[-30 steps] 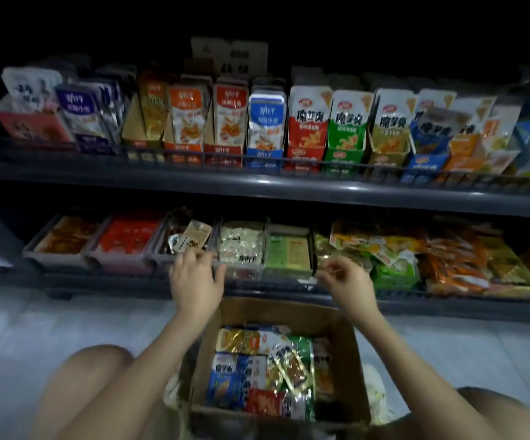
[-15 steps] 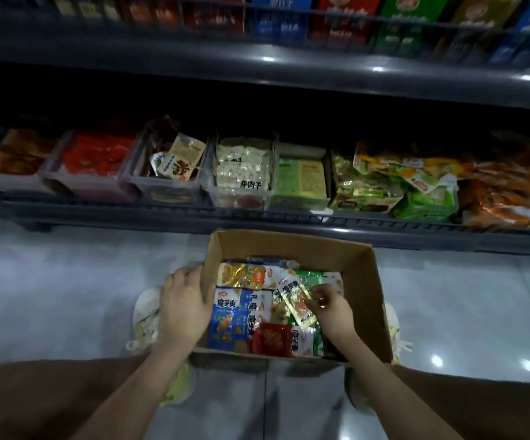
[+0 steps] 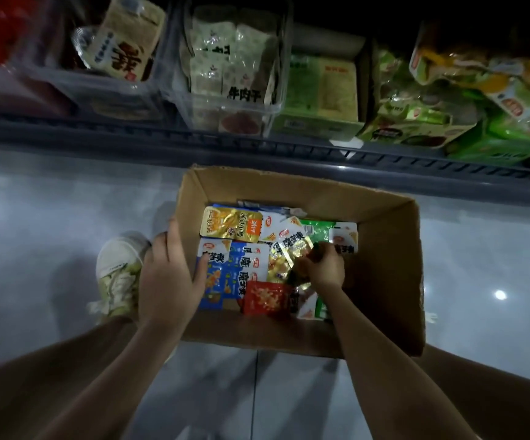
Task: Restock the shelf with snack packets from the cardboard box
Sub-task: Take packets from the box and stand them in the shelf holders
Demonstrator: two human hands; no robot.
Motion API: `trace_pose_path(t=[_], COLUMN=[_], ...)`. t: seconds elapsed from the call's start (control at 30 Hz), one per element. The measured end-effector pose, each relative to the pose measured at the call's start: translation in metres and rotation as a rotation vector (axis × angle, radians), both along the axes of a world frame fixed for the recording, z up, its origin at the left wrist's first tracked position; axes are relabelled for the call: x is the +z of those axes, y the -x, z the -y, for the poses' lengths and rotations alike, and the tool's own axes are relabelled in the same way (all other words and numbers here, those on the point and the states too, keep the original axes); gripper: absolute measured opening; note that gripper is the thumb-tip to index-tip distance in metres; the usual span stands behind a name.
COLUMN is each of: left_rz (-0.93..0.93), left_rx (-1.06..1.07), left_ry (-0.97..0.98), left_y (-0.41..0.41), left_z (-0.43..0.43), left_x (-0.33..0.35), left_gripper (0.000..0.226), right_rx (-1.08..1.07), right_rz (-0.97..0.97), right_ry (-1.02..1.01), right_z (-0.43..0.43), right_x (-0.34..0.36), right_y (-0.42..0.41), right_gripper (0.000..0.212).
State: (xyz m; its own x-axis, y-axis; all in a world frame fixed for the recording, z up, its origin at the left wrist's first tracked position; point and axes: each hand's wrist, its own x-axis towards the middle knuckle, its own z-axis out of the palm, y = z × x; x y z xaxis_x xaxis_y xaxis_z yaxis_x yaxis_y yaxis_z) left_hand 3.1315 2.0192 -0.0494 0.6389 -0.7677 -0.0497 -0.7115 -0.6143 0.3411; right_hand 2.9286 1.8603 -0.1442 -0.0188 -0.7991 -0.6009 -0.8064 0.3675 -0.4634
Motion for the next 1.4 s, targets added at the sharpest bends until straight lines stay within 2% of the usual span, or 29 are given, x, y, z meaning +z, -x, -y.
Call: trace_pose_path(t=[0.07, 0.2, 0.27, 0.33, 0.4, 0.5, 0.57, 0.6, 0.67, 0.77, 0.8, 0.97, 1.1, 1.23, 1.33, 1.4], left_rz=[-0.008, -0.011, -0.008, 0.001, 0.004, 0.049, 0.091, 0.097, -0.006, -0.477, -0.563, -0.597, -0.683, -0.664, -0.672, -0.612], left_rx=[0.005, 0.009, 0.002, -0.014, 0.013, 0.035, -0.016, -0.054, -0.104, -0.078, -0.061, 0.065, 0.065, 0.093, 0.197, 0.243], left_ry=[-0.003, 0.013, 0.051, 0.086, 0.087, 0.091, 0.150, 0.179, 0.188, 0.221, 0.234, 0.271, 0.221, 0.221, 0.323, 0.394], left_y=[0.001, 0.001, 0.001, 0.001, 0.002, 0.008, 0.018, 0.024, 0.036, 0.048, 0.050, 0.046, 0.037, 0.026, 0.013, 0.001], left_z=[0.001, 0.000, -0.002, -0.003, -0.004, -0.007, -0.011, -0.012, -0.011, -0.002, 0.000, 0.008, 0.011, 0.015, 0.019, 0.020], left_x=[-0.001, 0.002, 0.004, 0.006, 0.010, 0.023, 0.034, 0.038, 0.047, 0.053, 0.053, 0.046, 0.042, 0.041, 0.049, 0.056], left_gripper=[0.075, 0.074, 0.070, 0.066, 0.062, 0.054, 0.052, 0.050, 0.049, 0.044, 0.040, 0.036, 0.035, 0.033, 0.031, 0.026], right_rx=[0.005, 0.015, -0.111, -0.316, -0.429, -0.399, -0.362, -0.350, -0.331, -0.237, -0.206, -0.235, -0.278, -0.315, -0.352, -0.357], right_rz=[-0.039, -0.064, 0.060, 0.292, 0.524, 0.730, 0.780, 0.803, 0.879, 0.949, 0.961, 0.886, 0.793, 0.724, 0.658, 0.625], right_ry=[0.011, -0.041, -0.076, -0.130, -0.191, -0.362, -0.443, -0.471, -0.504, -0.500, -0.502, -0.433, -0.366, -0.322, -0.296, -0.268], right_z=[-0.001, -0.006, -0.008, -0.014, -0.024, -0.043, -0.057, -0.063, -0.075, -0.082, -0.082, -0.065, -0.048, -0.032, -0.023, -0.020], right_x=[-0.009, -0.007, 0.009, 0.032, 0.057, 0.090, 0.103, 0.106, 0.111, 0.117, 0.115, 0.107, 0.091, 0.074, 0.057, 0.046], right_y=[-0.004, -0.005, -0.002, 0.001, 0.006, 0.006, -0.002, -0.007, -0.016, -0.025, -0.025, -0.015, -0.008, -0.011, -0.021, -0.032], right_gripper=[0.043, 0.020, 0.012, 0.014, 0.016, 0.016, 0.028, 0.027, 0.022, 0.019, 0.018, 0.016, 0.019, 0.030, 0.031, 0.035])
